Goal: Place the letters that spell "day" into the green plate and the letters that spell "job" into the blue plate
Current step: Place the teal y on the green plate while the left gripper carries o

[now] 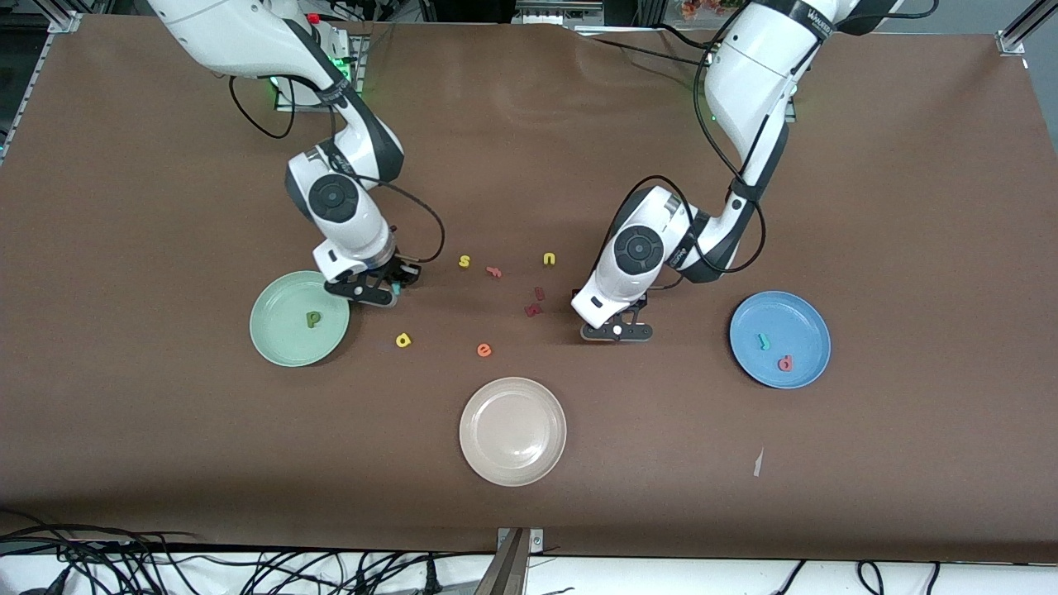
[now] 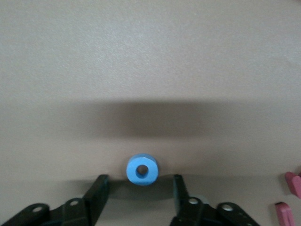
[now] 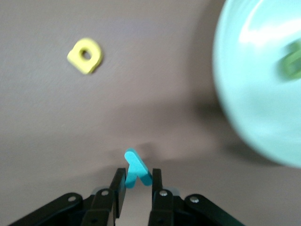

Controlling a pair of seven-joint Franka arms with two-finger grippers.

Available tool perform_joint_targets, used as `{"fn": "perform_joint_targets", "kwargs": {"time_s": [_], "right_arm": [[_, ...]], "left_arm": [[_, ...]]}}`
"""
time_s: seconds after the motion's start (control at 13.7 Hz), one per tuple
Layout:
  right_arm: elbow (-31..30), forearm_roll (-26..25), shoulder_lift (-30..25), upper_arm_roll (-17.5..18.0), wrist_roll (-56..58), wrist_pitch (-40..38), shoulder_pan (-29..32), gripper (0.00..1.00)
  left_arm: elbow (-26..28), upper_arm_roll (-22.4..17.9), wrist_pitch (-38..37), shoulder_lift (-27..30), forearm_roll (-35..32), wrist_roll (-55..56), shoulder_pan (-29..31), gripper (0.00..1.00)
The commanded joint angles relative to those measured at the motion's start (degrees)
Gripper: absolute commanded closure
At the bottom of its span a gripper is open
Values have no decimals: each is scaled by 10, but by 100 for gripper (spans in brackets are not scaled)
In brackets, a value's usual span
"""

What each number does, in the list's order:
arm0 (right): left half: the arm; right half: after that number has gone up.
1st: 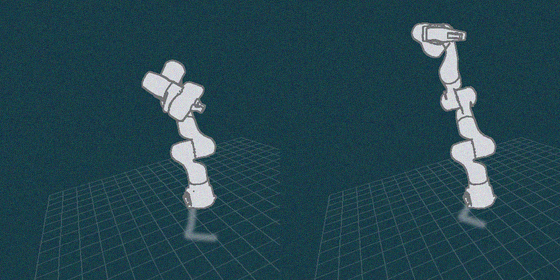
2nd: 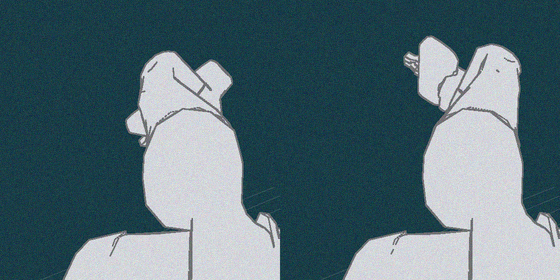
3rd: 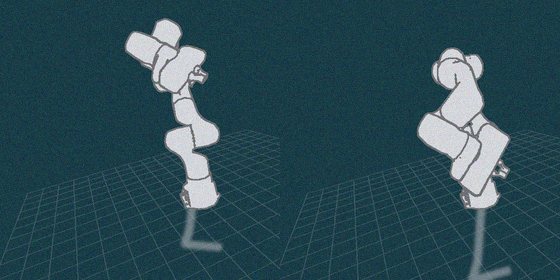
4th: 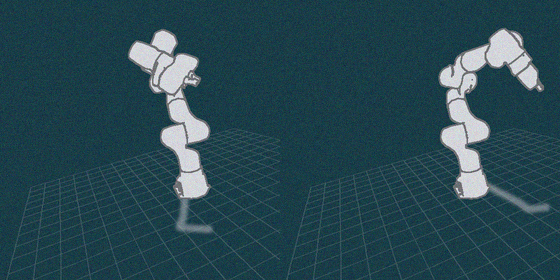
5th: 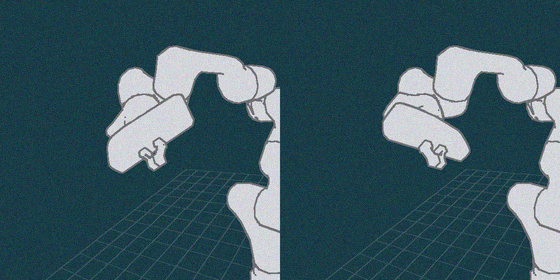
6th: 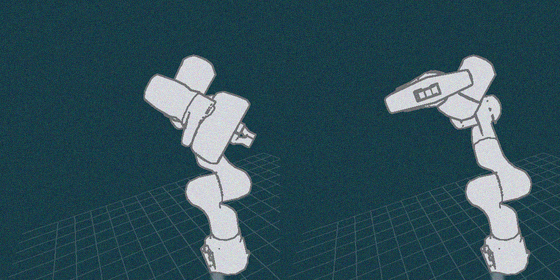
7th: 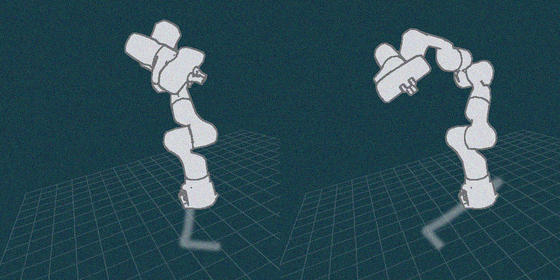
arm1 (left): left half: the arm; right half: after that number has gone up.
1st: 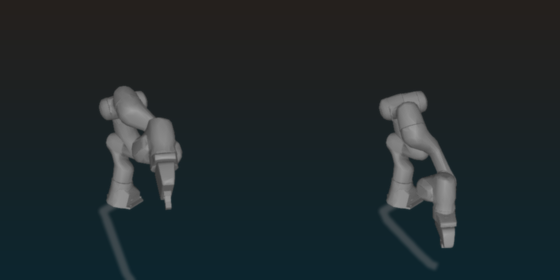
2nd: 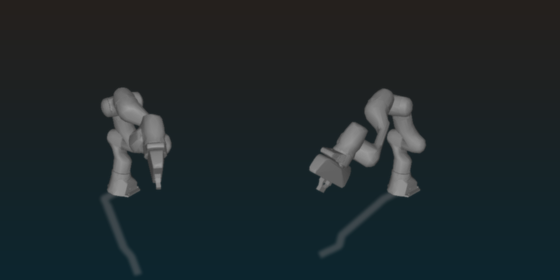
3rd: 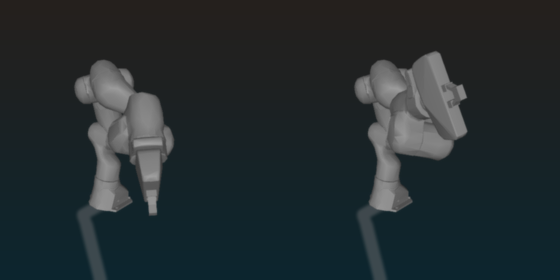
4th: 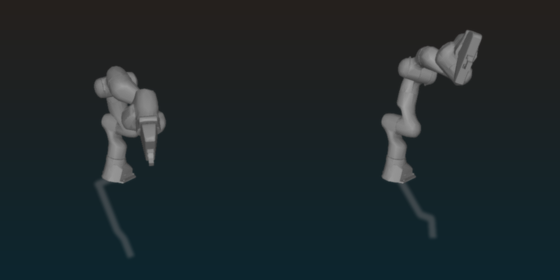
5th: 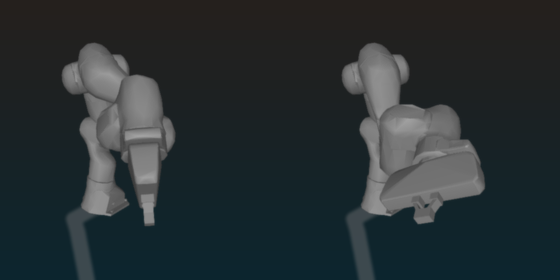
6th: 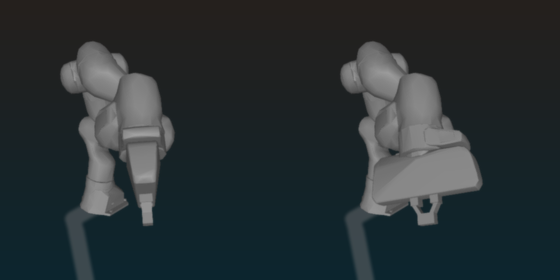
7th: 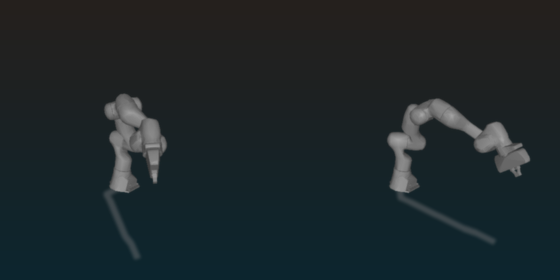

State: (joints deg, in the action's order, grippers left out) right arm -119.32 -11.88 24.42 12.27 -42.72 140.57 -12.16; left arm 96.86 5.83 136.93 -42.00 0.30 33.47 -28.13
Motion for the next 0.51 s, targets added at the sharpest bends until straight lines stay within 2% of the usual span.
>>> {"fn": "perform_joint_targets", "kwargs": {"time_s": [0.0, 0.29, 0.36, 0.44], "right_arm": [[49, 4, -19, -11, 87, -90, 22, 80], [65, 5, -17, -26, 206, -113, 77, 78], [62, 5, -16, -26, 215, -110, 86, 70], [61, 8, -15, -26, 217, -108, 88, 66]], "left_arm": [[-13, -7, -3, -12, -14, 17, -10, 60], [-21, -8, -2, -19, -45, 34, -10, 63], [-32, -8, -3, -24, -46, 35, -10, 66], [-35, -8, -3, -27, -46, 35, -10, 66]]}}
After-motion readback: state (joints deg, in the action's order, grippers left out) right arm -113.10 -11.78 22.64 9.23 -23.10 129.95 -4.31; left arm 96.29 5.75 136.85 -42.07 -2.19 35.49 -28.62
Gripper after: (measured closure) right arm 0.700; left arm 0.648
